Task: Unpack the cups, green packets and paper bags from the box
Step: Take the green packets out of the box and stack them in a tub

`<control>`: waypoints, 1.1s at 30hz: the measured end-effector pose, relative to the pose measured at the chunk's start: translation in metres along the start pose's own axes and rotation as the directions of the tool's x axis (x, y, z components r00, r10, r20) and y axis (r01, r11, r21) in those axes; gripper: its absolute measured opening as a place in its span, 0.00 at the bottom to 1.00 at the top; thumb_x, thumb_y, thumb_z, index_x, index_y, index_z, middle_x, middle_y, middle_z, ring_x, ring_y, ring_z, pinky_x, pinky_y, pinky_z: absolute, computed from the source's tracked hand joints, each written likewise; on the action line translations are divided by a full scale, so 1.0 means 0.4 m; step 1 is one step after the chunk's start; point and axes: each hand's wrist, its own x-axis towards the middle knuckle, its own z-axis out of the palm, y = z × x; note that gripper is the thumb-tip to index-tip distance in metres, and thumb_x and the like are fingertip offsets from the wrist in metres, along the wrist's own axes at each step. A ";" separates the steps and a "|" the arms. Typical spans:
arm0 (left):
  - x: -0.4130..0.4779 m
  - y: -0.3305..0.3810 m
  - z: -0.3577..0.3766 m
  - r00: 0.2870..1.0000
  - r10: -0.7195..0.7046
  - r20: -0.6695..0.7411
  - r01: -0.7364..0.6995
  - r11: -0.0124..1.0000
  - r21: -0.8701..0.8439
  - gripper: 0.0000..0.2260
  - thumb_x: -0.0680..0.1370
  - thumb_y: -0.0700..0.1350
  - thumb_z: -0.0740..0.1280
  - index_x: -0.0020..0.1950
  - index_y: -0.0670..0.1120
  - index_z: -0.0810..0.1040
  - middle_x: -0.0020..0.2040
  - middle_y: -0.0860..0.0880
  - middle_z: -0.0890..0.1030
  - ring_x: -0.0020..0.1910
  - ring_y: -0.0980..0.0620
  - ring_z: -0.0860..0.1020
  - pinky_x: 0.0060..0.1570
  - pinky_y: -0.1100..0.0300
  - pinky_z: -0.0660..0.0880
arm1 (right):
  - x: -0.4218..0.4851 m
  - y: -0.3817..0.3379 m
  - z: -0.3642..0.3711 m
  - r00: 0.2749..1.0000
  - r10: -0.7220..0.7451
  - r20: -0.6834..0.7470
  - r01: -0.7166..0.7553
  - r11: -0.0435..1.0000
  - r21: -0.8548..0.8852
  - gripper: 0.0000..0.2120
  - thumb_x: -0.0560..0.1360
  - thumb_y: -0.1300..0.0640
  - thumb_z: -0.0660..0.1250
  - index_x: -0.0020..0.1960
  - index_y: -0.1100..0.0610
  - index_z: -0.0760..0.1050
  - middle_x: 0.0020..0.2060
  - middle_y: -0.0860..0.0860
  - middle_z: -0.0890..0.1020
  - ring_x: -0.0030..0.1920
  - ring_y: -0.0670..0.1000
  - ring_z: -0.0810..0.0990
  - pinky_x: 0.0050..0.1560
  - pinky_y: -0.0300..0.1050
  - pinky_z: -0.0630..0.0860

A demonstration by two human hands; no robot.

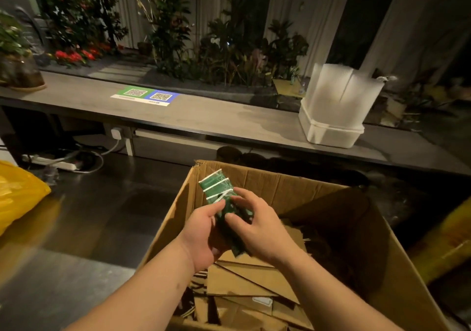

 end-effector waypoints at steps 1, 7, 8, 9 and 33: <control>-0.008 -0.003 0.002 1.000 0.006 -0.005 -0.006 1.000 0.020 0.16 0.83 0.50 0.62 0.70 0.49 0.75 0.61 0.39 0.84 0.63 0.36 0.80 0.68 0.37 0.73 | -0.017 0.000 -0.022 1.000 0.019 -0.024 -0.018 0.999 0.044 0.22 0.79 0.46 0.69 0.72 0.42 0.70 0.64 0.39 0.75 0.65 0.43 0.74 0.65 0.44 0.77; -0.017 -0.061 0.055 0.999 0.032 -0.043 -0.017 0.948 0.318 0.15 0.81 0.44 0.68 0.68 0.49 0.77 0.60 0.44 0.85 0.61 0.39 0.82 0.63 0.37 0.75 | -0.103 0.055 -0.105 0.933 0.355 0.054 -0.356 0.890 0.284 0.23 0.71 0.52 0.79 0.63 0.48 0.75 0.57 0.44 0.81 0.58 0.46 0.81 0.59 0.49 0.80; -0.018 -0.081 0.068 0.995 0.064 -0.081 -0.030 0.930 0.366 0.16 0.79 0.43 0.70 0.67 0.48 0.78 0.58 0.45 0.86 0.60 0.40 0.82 0.60 0.38 0.76 | -0.125 0.067 -0.111 0.915 0.397 0.079 -0.398 0.847 0.352 0.19 0.72 0.53 0.79 0.60 0.50 0.78 0.54 0.46 0.85 0.55 0.47 0.84 0.56 0.49 0.82; -0.018 -0.096 0.075 0.990 0.085 -0.114 -0.033 0.919 0.392 0.16 0.79 0.43 0.72 0.67 0.48 0.79 0.56 0.45 0.86 0.58 0.40 0.83 0.59 0.39 0.77 | -0.137 0.079 -0.111 0.905 0.421 0.057 -0.411 0.833 0.371 0.15 0.73 0.54 0.78 0.57 0.51 0.80 0.51 0.48 0.87 0.52 0.48 0.86 0.54 0.50 0.83; -0.068 -0.168 0.118 0.998 0.066 -0.023 -0.038 0.791 0.611 0.11 0.86 0.50 0.60 0.65 0.54 0.78 0.56 0.52 0.86 0.57 0.48 0.84 0.58 0.45 0.79 | -0.225 0.115 -0.139 0.719 0.694 0.035 -0.422 0.396 0.815 0.10 0.82 0.59 0.66 0.63 0.56 0.76 0.52 0.58 0.87 0.52 0.60 0.87 0.52 0.62 0.83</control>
